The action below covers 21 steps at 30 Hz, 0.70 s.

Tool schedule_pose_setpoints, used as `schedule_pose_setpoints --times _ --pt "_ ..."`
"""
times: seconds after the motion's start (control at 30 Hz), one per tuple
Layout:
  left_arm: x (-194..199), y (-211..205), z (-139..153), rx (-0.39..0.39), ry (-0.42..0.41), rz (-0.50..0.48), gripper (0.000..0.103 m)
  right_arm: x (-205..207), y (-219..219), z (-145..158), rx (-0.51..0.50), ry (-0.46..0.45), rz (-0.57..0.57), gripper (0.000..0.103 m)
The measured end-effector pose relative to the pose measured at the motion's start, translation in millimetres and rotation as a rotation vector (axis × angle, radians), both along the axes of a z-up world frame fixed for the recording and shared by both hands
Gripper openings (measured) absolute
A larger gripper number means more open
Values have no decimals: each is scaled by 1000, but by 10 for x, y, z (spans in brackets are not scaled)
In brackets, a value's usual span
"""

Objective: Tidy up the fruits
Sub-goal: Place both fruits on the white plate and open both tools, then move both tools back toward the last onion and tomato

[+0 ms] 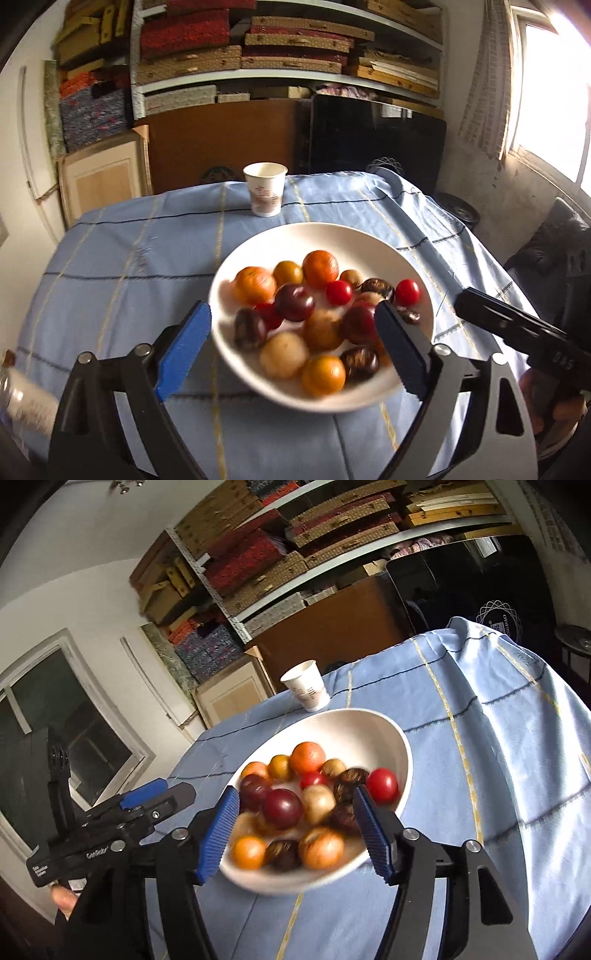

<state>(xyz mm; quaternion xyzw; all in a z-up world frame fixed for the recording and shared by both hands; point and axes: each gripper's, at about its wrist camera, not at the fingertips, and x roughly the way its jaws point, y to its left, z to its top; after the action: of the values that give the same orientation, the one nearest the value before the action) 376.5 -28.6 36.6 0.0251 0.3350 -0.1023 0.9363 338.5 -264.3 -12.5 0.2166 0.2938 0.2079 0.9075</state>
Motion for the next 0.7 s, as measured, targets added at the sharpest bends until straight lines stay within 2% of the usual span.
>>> schedule_pose_setpoints --times 0.17,0.33,0.47,0.57,0.7 --pt "-374 94 -32 5 15 41 89 -335 52 -20 -17 -8 34 68" --pt "-673 217 -188 31 40 81 94 -633 165 -121 -71 -12 68 71" --pt "-875 509 -408 -40 69 142 98 -779 230 -209 -112 21 95 78" --pt "-939 759 -602 -66 122 228 98 -842 222 -281 -93 58 111 81" --pt "-1071 996 -702 -112 149 312 98 -879 269 -338 -133 82 101 83"
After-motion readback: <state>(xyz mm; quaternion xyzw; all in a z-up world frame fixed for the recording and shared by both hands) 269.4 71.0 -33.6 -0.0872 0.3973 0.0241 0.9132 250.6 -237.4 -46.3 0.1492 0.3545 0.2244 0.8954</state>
